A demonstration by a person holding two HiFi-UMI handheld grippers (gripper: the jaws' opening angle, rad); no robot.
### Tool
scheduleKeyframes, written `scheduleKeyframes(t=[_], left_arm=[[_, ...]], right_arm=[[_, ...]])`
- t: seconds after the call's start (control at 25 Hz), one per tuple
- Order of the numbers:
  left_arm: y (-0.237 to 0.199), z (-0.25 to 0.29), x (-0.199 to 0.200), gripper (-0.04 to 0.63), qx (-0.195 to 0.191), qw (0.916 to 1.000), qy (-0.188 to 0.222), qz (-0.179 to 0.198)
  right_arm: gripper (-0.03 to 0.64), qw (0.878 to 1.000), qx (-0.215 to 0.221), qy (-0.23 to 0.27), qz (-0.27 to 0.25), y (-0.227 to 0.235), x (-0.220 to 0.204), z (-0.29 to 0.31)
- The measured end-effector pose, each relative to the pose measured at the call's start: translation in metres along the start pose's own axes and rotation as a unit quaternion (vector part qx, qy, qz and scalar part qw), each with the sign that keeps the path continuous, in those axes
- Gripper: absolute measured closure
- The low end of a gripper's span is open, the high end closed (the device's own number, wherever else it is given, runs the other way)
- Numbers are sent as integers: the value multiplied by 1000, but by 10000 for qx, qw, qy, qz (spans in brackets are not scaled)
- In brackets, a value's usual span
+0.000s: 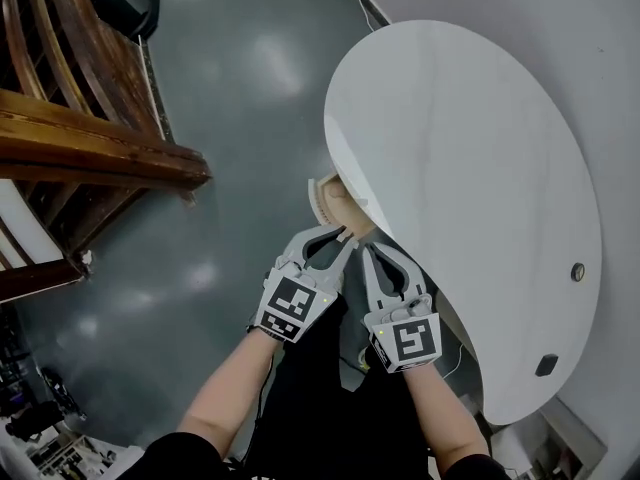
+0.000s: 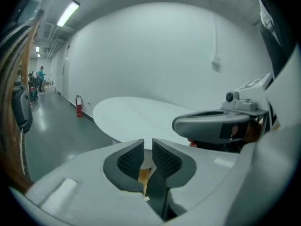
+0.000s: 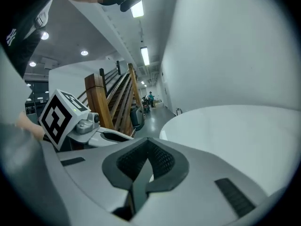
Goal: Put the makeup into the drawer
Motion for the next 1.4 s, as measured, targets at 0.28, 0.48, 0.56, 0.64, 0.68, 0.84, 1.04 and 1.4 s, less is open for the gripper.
scheduleKeyframes(t=[0.28,0.48,0.56,0.64,0.68,0.84,1.04,1.4], left_arm=[[7,-46,78,583,351,9984,431,67],[20,-77,126,586,427,9968,669,56],[26,-88,144,586,446,9961,756,62],[33,-97,160,586,450,9953,854,74],[37,-100,167,586,454,9948,907,91],[44,-109,200,586,445,9927,1115,127],[51,-116,240,586,396,9902,1311,273],[40,-132,279,586,421,9860,1561,417]], right_arm=[[601,9994,190,247,-122,-29,55,-32],[601,9985,305,383,-246,-50,99,-57],[601,9984,272,428,-241,-53,112,-68],[601,9982,245,474,-261,-54,124,-79],[601,9981,219,502,-278,-54,130,-84],[603,9974,146,624,-342,-55,160,-102],[603,9959,120,760,-474,-62,190,-120],[603,9927,83,1072,-553,-74,227,-127]])
Point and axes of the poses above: the fingertips, and each gripper's own axes: z forward along the fingers, y to its right, x out of its top, the point moved 1 cm from there along -z, backward along the fingers, and after that the axes turned 15 degrees about z, right-handed, at the moved point
